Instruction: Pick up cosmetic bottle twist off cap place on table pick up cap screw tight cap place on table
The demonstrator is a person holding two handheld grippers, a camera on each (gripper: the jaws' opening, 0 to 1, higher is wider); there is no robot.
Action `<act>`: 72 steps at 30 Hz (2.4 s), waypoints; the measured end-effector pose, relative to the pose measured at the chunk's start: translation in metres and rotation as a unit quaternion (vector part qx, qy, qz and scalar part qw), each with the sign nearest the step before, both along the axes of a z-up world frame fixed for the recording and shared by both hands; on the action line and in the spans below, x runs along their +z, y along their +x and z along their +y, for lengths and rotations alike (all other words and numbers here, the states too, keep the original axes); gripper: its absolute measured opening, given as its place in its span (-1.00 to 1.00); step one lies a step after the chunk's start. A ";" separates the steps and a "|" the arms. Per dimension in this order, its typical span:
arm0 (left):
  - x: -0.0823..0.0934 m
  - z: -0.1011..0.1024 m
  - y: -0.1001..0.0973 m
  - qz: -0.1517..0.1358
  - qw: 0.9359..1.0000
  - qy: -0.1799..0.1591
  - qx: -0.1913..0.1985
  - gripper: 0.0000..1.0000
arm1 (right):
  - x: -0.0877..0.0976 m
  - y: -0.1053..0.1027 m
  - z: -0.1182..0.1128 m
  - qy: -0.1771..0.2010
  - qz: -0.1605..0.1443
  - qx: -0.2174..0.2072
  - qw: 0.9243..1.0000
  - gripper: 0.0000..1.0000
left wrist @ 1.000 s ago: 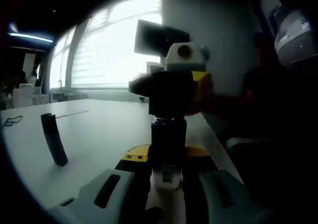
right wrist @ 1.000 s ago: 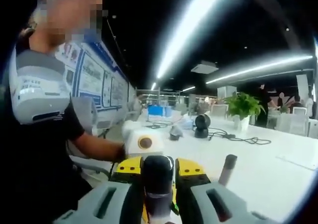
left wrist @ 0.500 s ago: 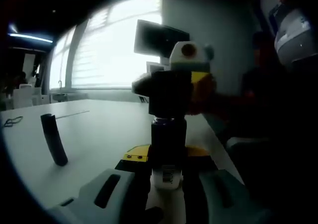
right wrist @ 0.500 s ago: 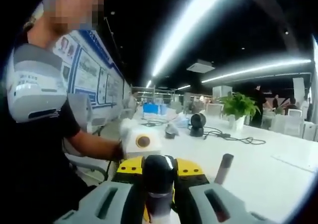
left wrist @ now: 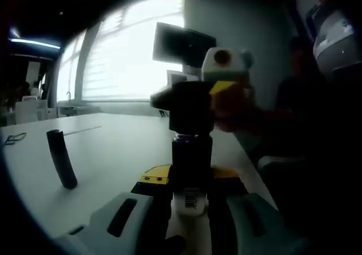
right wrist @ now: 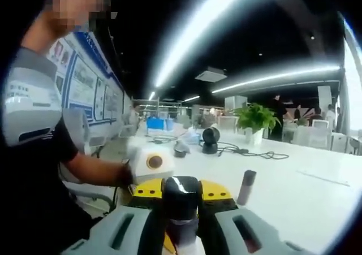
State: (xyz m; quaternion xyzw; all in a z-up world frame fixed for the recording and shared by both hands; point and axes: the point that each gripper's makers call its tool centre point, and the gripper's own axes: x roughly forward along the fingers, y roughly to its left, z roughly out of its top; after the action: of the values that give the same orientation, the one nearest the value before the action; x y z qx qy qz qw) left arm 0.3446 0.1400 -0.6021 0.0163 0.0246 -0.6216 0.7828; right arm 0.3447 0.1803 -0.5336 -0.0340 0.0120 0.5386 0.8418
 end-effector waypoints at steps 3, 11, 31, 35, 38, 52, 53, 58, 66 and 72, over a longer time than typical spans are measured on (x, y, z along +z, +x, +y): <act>0.000 0.000 0.000 0.000 1.000 0.000 0.000 -0.72 | 0.000 0.000 -0.001 0.002 0.000 -0.016 1.000 -0.69; 0.000 0.000 -0.001 0.001 1.000 0.000 0.000 -0.72 | 0.000 0.002 -0.002 0.000 -0.003 -0.075 0.997 -0.69; 0.000 -0.001 -0.003 -0.001 1.000 0.002 0.003 -0.73 | 0.000 0.005 -0.009 0.008 -0.008 -0.202 0.979 -0.70; 0.000 0.000 -0.003 0.000 1.000 0.002 0.003 -0.73 | 0.000 0.006 -0.010 0.009 -0.006 -0.221 0.975 -0.70; 0.000 0.000 -0.002 -0.001 1.000 0.003 0.004 -0.73 | 0.000 0.006 -0.010 0.007 -0.009 -0.236 0.972 -0.70; 0.000 0.001 -0.001 0.002 1.000 0.003 0.009 -0.73 | 0.000 0.009 -0.012 0.004 -0.016 -0.294 0.956 -0.70; 0.000 0.002 0.000 0.003 1.000 0.003 0.010 -0.73 | 0.000 0.009 -0.012 0.005 -0.016 -0.298 0.954 -0.70; 0.000 0.001 -0.001 0.002 1.000 0.004 0.011 -0.73 | 0.000 0.008 -0.014 0.009 -0.018 -0.323 0.946 -0.70; 0.001 0.002 0.000 -0.002 1.000 0.004 0.010 -0.73 | 0.000 0.006 -0.016 0.022 -0.026 -0.365 0.930 -0.70; 0.001 0.002 -0.001 0.000 1.000 0.004 0.010 -0.73 | 0.001 0.006 -0.016 0.016 -0.032 -0.378 0.925 -0.69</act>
State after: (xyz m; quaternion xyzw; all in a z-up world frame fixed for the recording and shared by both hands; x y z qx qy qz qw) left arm 0.3441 0.1420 -0.6015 0.0191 0.0272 -0.6133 0.7892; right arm 0.3511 0.1641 -0.5326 -0.0305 -0.0113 0.1788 0.9833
